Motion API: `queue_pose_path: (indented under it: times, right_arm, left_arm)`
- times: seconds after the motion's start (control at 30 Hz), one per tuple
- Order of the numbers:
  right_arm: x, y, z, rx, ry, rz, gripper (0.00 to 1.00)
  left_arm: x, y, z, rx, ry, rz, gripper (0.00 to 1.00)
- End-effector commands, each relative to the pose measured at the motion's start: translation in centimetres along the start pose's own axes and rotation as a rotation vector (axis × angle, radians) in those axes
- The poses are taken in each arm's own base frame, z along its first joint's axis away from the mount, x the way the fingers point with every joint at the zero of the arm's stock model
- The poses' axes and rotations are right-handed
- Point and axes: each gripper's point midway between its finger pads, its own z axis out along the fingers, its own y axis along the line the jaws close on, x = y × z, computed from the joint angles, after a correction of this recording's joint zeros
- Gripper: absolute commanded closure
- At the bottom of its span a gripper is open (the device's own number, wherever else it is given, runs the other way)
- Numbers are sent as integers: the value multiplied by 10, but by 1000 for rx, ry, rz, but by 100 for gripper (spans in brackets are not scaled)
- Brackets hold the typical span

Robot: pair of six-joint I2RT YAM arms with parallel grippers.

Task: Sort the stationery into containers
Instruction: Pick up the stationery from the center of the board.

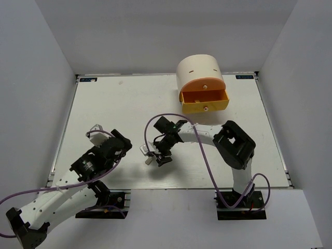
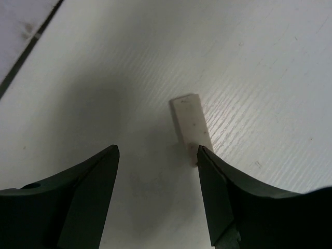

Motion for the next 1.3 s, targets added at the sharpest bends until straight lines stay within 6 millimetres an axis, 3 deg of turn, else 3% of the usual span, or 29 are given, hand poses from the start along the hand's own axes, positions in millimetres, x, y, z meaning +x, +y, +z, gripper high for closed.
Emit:
queue_pose_path:
  times: [0.0, 0.2, 0.43, 0.67, 0.77, 0.8, 0.83, 0.97, 1.03, 1.07, 1.1, 1.2, 1.27]
  right_arm:
    - [-10, -30, 1, 78, 29, -11, 33]
    - [-16, -37, 9, 75, 35, -23, 34]
    - [-6, -39, 25, 54, 70, -9, 37]
    - [4, -28, 30, 16, 97, -25, 54]
    - [1, -24, 21, 21, 94, -14, 73]
    - [-2, -23, 13, 31, 90, -6, 83]
    - [-5, -24, 10, 40, 88, -6, 87]
    - [-28, -29, -34, 160, 55, 76, 95]
    - [-25, -47, -54, 258, 52, 106, 100]
    - [-36, -49, -73, 332, 36, 176, 100]
    - [-36, -53, -83, 372, 38, 187, 100]
    - [-55, -69, -137, 546, -29, 193, 100]
    - [-60, -80, -160, 634, -53, 194, 100]
  left_arm:
    - [-10, 5, -4, -19, -33, -31, 1]
    - [-11, 10, -8, -10, -36, -39, 1]
    - [-10, 15, -11, -18, -33, -32, 1]
    - [-11, 18, -13, -18, -33, -32, 1]
    - [-12, 15, -12, 5, -42, -21, 1]
    - [-14, 12, -12, 17, -47, -15, 1]
    - [-11, 10, -11, 30, -40, 4, 1]
    - [-11, -21, -8, 155, -39, 39, 1]
    - [-8, -27, -5, 179, -36, 92, 1]
    - [-10, -39, -7, 226, -40, 86, 1]
    - [-12, -45, -8, 255, -44, 95, 1]
    - [-11, -68, -11, 367, -52, 158, 1]
    - [-9, -85, -15, 453, -55, 193, 1]
